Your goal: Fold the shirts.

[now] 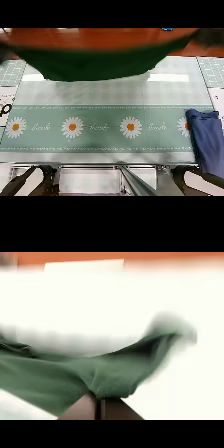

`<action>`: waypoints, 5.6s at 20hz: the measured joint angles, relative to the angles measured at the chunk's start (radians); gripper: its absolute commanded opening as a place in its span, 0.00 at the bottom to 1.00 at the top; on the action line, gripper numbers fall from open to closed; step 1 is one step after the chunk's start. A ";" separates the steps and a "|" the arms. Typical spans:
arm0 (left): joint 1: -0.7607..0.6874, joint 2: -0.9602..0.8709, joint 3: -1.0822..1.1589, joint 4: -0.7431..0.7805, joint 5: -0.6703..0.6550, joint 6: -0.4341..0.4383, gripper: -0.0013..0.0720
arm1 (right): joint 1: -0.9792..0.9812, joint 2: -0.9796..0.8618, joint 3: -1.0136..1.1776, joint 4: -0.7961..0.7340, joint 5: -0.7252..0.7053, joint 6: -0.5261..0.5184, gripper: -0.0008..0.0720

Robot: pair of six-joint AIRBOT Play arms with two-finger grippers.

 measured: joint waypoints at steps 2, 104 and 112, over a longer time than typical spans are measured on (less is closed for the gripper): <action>0.002 0.060 0.181 0.027 0.034 -0.040 0.04 | 0.001 0.063 0.151 -0.024 0.024 0.020 0.04; -0.214 -0.130 -0.952 0.341 -0.018 -0.147 0.04 | -0.455 0.104 -1.145 -0.121 0.020 -0.019 0.57; -0.217 -0.131 -0.926 0.367 -0.023 -0.144 0.04 | -0.322 -0.026 -1.133 -0.025 -0.047 -0.057 0.04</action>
